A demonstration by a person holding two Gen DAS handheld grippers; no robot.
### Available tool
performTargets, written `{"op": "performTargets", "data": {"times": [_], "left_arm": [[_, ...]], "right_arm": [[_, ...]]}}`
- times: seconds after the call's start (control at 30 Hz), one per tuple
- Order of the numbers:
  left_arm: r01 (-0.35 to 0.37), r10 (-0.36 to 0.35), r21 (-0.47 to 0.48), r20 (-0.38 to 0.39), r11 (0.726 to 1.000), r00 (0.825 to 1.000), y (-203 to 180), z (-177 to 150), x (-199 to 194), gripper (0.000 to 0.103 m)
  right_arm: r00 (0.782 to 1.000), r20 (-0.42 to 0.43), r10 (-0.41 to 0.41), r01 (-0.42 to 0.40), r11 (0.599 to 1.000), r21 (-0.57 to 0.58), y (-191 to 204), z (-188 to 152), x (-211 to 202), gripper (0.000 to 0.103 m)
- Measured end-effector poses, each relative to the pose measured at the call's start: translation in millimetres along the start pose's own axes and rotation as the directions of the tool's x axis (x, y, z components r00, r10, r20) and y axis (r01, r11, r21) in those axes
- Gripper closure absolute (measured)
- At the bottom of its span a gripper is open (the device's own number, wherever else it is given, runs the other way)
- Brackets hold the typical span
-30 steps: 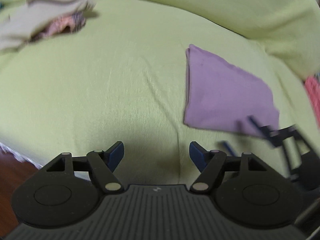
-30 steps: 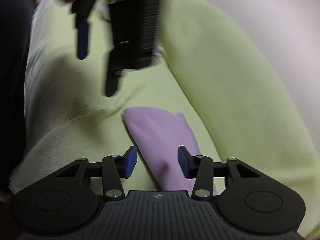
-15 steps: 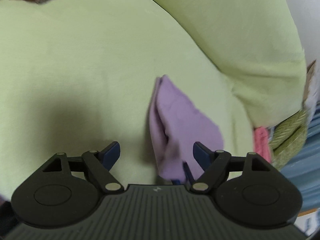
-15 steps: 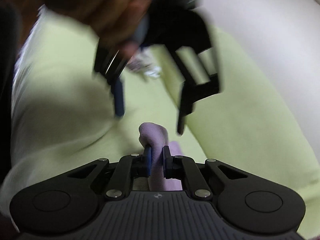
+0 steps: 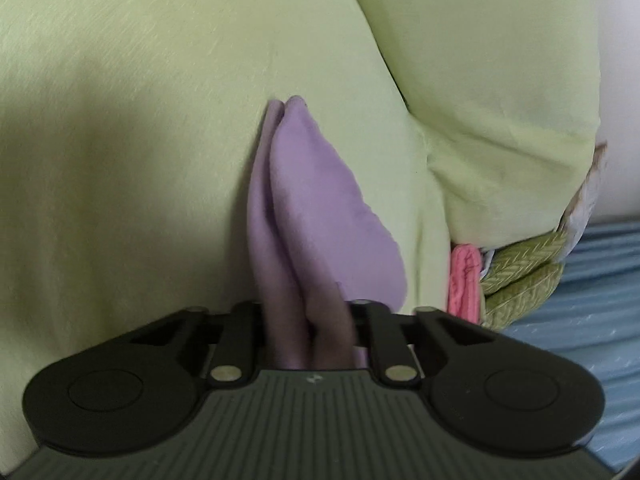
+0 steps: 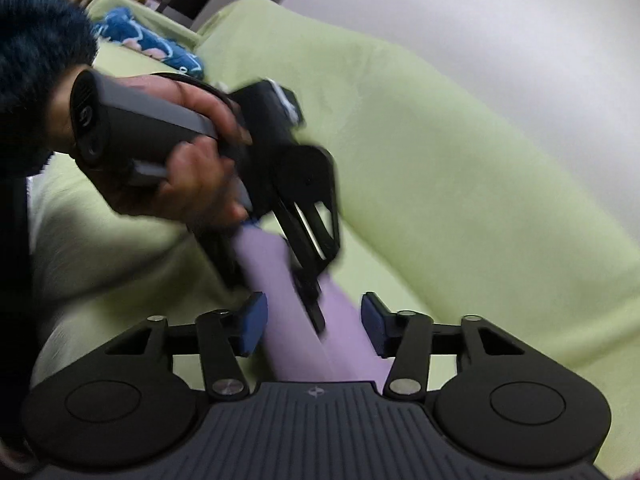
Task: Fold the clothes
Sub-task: 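Grasp the folded top's edge with the left gripper while the right gripper grasps it too, then carry the folded top with both grippers to the white chair seat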
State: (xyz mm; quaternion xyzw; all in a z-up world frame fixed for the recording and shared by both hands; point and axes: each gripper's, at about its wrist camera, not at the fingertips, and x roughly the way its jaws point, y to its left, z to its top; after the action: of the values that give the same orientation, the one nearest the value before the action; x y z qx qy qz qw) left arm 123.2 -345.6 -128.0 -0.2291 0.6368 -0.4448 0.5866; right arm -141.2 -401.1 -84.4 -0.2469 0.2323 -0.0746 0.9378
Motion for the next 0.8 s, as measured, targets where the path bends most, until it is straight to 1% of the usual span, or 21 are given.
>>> {"op": "performTargets", "data": {"times": [0.03, 0.07, 0.1, 0.13, 0.17, 0.2, 0.23, 0.3, 0.33, 0.37, 0.4, 0.53, 0.57, 0.67, 0.73, 0.77, 0.8], "left_arm": [[-0.006, 0.006, 0.030, 0.001, 1.000, 1.000, -2.7, -0.5, -0.7, 0.093], [-0.019, 0.019, 0.067, 0.005, 0.998, 1.000, -6.9, -0.9, -1.5, 0.093], [-0.033, 0.032, 0.104, 0.012, 0.994, 0.999, -10.9, -2.2, -2.2, 0.093], [-0.046, 0.044, 0.136, 0.018, 0.990, 0.999, -14.1, -4.1, -2.9, 0.093], [-0.056, 0.053, 0.159, 0.024, 0.986, 0.998, -16.4, -5.9, -3.5, 0.093], [-0.059, 0.056, 0.168, 0.026, 0.984, 0.998, -17.9, -6.4, -4.3, 0.092], [-0.061, 0.058, 0.172, 0.026, 0.983, 0.998, -18.0, -6.8, -5.0, 0.092], [-0.056, 0.053, 0.164, 0.023, 0.985, 0.998, -16.1, -7.0, -6.0, 0.092], [-0.052, 0.049, 0.159, 0.021, 0.986, 0.999, -14.9, -7.3, -6.4, 0.092], [-0.048, 0.046, 0.155, 0.021, 0.987, 0.999, -13.8, -7.6, -7.0, 0.092], [-0.046, 0.043, 0.153, 0.021, 0.987, 0.999, -14.2, -6.3, -4.2, 0.092], [-0.029, 0.026, 0.142, 0.018, 0.989, 0.999, -10.4, -4.9, -3.1, 0.091], [-0.023, 0.021, 0.138, 0.015, 0.990, 1.000, -10.2, -3.7, -1.6, 0.091], [-0.008, 0.007, 0.125, 0.007, 0.992, 1.000, -6.4, 0.2, 1.4, 0.091], [0.002, -0.003, 0.111, 0.002, 0.994, 1.000, -3.7, 1.6, 0.0, 0.091], [0.007, -0.007, 0.108, 0.000, 0.994, 1.000, -2.3, 2.2, -0.6, 0.092], [0.011, -0.011, 0.104, -0.002, 0.994, 1.000, -0.9, 2.7, -1.2, 0.092]], "right_arm": [[0.998, -0.043, 0.042, -0.037, 0.993, 0.108, -20.7, -6.8, -4.1, 0.054], [0.993, -0.078, 0.086, -0.066, 0.969, 0.237, -45.9, -17.7, -6.0, 0.054], [0.986, -0.110, 0.125, -0.076, 0.923, 0.377, -73.9, -30.4, -6.5, 0.054], [0.978, -0.135, 0.161, -0.069, 0.852, 0.518, -102.3, -45.1, -4.6, 0.054], [0.969, -0.153, 0.197, -0.052, 0.760, 0.648, -130.2, -60.4, -1.8, 0.054], [0.958, -0.164, 0.235, -0.029, 0.648, 0.761, -158.1, -75.8, 1.1, 0.053], [0.949, -0.158, 0.272, -0.012, 0.533, 0.846, -182.0, -92.8, 4.5, 0.051], [0.936, -0.104, 0.335, -0.021, 0.349, 0.937, -204.1, -139.6, 13.9, 0.051], [0.924, -0.068, 0.375, -0.043, 0.280, 0.959, -209.7, -156.0, 19.9, 0.052], [0.910, -0.045, 0.412, -0.059, 0.235, 0.970, -213.9, -164.7, 27.6, 0.052], [0.898, -0.034, 0.438, -0.064, 0.208, 0.976, -218.6, -167.5, 36.8, 0.053], [0.862, 0.029, 0.506, -0.119, 0.147, 0.982, -230.9, -160.7, 67.1, 0.053], [0.856, 0.038, 0.516, -0.130, 0.143, 0.981, -231.3, -158.5, 76.5, 0.054], [0.840, 0.053, 0.540, -0.153, 0.142, 0.978, -230.4, -149.9, 104.6, 0.060], [0.836, 0.056, 0.546, -0.167, 0.156, 0.973, -229.3, -144.0, 114.8, 0.065], [0.835, 0.059, 0.547, -0.178, 0.167, 0.970, -227.3, -140.0, 118.3, 0.065], [0.836, 0.057, 0.545, -0.183, 0.180, 0.967, -234.1, -141.9, 113.9, 0.069]]}}
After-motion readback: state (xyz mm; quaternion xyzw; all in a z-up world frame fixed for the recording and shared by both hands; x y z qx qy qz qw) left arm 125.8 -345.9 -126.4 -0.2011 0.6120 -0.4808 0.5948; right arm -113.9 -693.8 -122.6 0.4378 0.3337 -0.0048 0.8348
